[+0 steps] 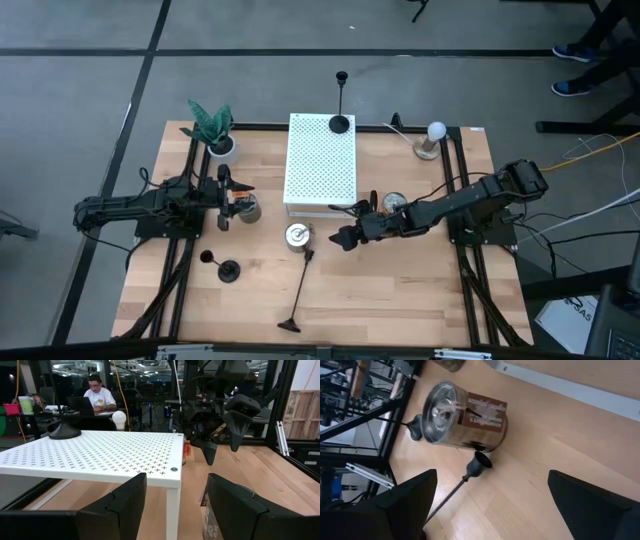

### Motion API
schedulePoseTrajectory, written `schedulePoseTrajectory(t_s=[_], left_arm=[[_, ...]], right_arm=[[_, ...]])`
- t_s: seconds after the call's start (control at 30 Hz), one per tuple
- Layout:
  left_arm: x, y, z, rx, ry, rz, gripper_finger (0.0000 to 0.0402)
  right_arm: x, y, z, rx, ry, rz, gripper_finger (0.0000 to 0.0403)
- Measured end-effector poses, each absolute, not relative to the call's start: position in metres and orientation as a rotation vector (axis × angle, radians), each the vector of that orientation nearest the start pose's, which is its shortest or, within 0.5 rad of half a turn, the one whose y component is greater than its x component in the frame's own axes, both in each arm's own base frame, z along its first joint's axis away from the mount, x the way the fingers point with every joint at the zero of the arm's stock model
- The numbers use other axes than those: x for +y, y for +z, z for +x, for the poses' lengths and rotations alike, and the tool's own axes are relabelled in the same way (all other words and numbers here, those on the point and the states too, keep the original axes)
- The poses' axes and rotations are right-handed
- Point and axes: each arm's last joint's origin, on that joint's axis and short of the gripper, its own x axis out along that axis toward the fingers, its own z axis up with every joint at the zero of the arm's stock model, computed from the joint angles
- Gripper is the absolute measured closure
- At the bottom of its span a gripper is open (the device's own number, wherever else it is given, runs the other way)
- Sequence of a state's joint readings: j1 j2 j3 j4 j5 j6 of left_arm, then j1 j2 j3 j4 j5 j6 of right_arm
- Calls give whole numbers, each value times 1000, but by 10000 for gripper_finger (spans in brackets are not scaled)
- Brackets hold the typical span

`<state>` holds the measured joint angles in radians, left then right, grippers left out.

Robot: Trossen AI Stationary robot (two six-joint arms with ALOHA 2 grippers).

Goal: Pick & Place candle stick holders
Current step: Put the bottom black candle holder on the shelf

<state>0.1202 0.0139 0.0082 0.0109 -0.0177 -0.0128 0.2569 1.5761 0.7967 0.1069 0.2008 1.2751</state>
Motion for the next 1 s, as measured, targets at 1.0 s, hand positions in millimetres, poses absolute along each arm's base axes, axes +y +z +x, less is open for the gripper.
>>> schedulePoseTrajectory(t_s=[1.0], left_arm=[[12, 166, 97, -6, 138, -12, 194]], right_arm=[[96, 194, 309, 454, -229, 1317, 18]])
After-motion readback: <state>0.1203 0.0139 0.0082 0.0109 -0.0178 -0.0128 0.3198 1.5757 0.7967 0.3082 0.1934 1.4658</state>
